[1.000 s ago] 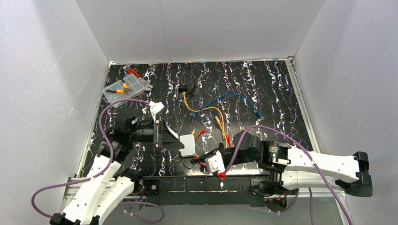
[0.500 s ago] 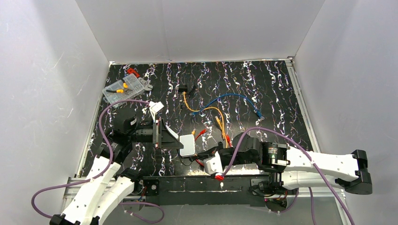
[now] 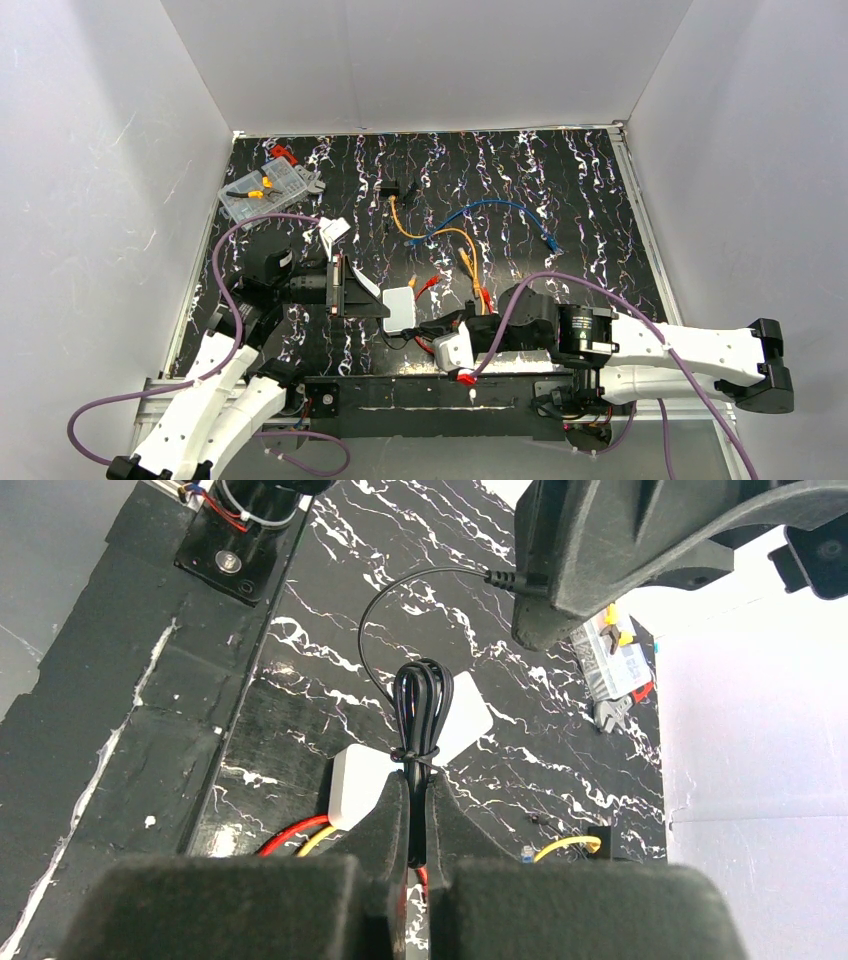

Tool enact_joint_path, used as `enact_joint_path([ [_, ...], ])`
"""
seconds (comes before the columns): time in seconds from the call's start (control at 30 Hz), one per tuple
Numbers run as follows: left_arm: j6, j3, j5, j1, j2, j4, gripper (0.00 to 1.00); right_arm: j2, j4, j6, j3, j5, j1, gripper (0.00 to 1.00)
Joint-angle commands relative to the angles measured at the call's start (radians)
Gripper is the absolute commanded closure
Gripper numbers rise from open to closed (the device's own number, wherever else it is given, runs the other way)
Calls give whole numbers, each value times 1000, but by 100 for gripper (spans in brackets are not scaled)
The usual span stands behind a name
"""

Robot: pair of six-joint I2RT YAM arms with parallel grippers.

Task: Insert the plug into the switch port
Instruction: Adjust the power at the center of the board.

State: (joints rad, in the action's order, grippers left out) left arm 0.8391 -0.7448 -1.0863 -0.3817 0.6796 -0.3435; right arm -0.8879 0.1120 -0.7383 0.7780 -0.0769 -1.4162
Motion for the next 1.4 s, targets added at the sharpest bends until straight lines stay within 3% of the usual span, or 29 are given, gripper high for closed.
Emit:
enact_joint_path([
  [0.0, -8, 13, -28, 0, 5, 8, 75, 32, -44, -12, 11, 18, -8, 99],
  [0.13, -9, 13, -22, 0, 9, 7, 100, 49, -36, 2, 2, 19, -10, 99],
  [0.47, 52, 25, 87, 0, -36, 64, 100, 38, -33, 118, 15, 33, -9, 99],
  [0.73, 117, 45, 210, -1, -85, 92, 100, -25, -69, 236, 26, 34, -10, 81],
  [0.97, 136, 21, 329, -1, -116, 18, 100, -93, -91, 325, 86, 69, -9, 67],
  [1.1, 123, -1, 389, -1, -135, -41, 100, -123, -102, 361, 126, 71, -8, 65],
  [1.37, 161, 16, 504, 0, -188, -67, 100, -183, -315, 551, 159, 209, -9, 54],
])
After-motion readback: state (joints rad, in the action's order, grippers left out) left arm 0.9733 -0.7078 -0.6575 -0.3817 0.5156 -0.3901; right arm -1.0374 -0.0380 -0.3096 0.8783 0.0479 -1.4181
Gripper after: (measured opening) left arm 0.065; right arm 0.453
